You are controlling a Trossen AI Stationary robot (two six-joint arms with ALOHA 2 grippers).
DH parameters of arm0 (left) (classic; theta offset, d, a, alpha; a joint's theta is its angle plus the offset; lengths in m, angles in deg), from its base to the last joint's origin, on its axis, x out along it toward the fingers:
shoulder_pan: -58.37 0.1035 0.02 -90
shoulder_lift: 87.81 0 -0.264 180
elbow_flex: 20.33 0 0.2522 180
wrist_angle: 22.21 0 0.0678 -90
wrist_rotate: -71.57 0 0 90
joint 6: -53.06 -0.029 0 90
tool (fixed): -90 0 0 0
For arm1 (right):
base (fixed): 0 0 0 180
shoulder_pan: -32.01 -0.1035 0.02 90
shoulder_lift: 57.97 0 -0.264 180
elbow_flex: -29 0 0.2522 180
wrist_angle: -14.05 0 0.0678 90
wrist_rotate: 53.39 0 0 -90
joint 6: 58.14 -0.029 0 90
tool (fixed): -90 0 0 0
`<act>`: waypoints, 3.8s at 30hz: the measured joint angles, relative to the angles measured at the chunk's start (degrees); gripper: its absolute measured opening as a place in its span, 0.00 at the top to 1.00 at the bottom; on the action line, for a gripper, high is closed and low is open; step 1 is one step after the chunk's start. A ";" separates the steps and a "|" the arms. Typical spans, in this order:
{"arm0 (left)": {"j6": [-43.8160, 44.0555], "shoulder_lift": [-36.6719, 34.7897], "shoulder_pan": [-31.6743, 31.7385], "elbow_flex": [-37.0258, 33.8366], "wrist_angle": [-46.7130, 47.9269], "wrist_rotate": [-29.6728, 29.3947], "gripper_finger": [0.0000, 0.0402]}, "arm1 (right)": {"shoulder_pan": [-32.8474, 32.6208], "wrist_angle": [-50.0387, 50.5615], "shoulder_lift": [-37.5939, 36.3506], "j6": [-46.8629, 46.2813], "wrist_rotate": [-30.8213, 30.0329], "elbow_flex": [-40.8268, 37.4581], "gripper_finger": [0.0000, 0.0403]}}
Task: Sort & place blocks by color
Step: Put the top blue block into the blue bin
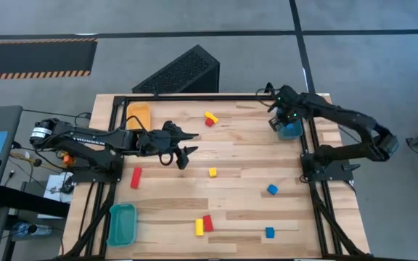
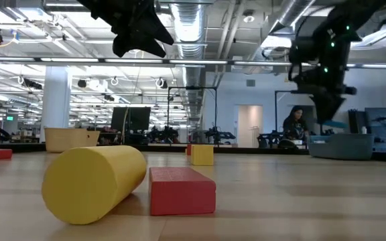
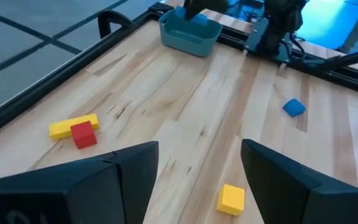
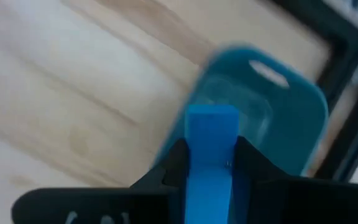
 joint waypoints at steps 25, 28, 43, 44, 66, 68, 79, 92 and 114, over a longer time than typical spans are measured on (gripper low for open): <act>-2.01 0.00 -0.53 0.00 5.49 -1.65 0.45 | 5.45 -8.69 15.53 -16.35 -1.95 -4.84 0.54; -2.03 0.00 -0.66 0.00 6.57 -1.64 0.45 | 5.56 -8.73 15.45 -16.35 -1.99 -4.84 0.52; -3.11 0.00 0.66 0.00 5.98 -0.42 0.45 | -2.52 -7.75 -3.93 -17.09 -0.05 -4.86 0.58; -3.32 0.00 0.98 0.00 5.14 0.34 0.45 | -4.29 -7.35 -5.47 -18.17 0.59 -4.86 0.58; -10.65 5.03 2.49 0.07 -29.53 14.44 0.45 | -69.56 1.45 -13.72 -65.88 -7.28 -8.94 0.65; -9.40 8.83 1.90 0.07 -37.09 15.19 0.45 | -74.34 2.24 -12.96 -69.15 -7.00 -8.94 0.62; -5.10 24.72 -0.67 8.88 -50.97 14.30 0.45 | -90.51 5.41 -8.44 -84.32 -4.55 -8.94 0.37; -6.26 31.88 -1.68 28.24 -28.05 10.91 0.44 | -95.39 3.54 1.89 -84.63 -7.56 -8.92 0.37; -8.90 31.29 1.03 37.99 -11.84 15.32 0.28 | -95.16 -1.21 2.83 -83.54 -9.53 -8.90 0.37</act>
